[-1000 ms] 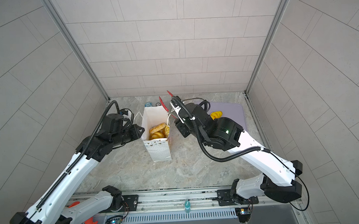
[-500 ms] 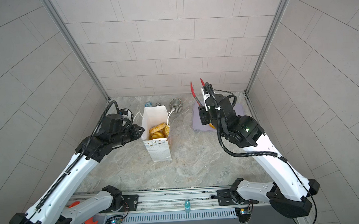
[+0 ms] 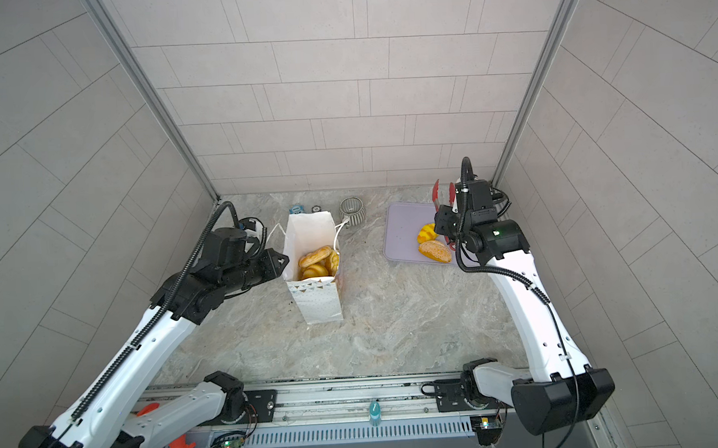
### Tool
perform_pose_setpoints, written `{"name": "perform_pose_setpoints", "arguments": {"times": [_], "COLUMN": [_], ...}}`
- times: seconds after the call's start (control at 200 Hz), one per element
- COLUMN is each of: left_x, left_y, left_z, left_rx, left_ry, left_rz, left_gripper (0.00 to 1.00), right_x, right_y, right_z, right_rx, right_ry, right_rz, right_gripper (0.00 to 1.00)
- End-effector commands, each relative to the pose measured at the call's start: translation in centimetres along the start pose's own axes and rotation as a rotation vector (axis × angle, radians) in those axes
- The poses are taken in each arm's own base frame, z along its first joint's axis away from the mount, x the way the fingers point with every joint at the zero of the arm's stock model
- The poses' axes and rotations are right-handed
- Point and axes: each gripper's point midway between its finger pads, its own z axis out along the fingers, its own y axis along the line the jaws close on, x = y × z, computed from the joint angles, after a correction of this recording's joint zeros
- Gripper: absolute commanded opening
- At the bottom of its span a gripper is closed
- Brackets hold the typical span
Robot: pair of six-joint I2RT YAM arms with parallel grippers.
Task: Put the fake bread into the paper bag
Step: 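Raise the open tongs out of the bag and carry them to the tray, then lower the open tongs over the yellow striped bread on the tray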
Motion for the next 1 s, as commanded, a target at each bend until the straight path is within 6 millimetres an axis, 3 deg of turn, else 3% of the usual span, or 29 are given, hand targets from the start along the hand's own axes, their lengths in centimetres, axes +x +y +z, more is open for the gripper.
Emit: {"name": "perform_pose_setpoints", "arguments": {"times": [0.0,0.205,0.545,0.991], "left_x": [-0.2,-0.1,-0.2,-0.1], "left_y": [0.0,0.1,-0.1,0.0], "left_z": [-0.1,-0.1,0.2,0.6], "left_rx": [0.003,0.001,0.012,0.011], "left_ry": [-0.006,-0.009,-0.006,-0.001], "left_rz": [0.008,0.014,0.016,0.018], "left_gripper": [0.18,0.19,0.18,0.19], "right_x": [-1.1,-0.3,1.4,5.9], "right_y": [0.5,-2.8,-7.6,-9.5], "right_z": [1.9,6.6,12.3,16.4], "right_rx": [-0.086,-0.007,0.083,0.147], "right_ry": [-0.008,0.035,0.140,0.337], "right_rz": [0.117,0.197,0.278,0.299], "right_gripper": [0.47,0.42,0.37,0.30]}}
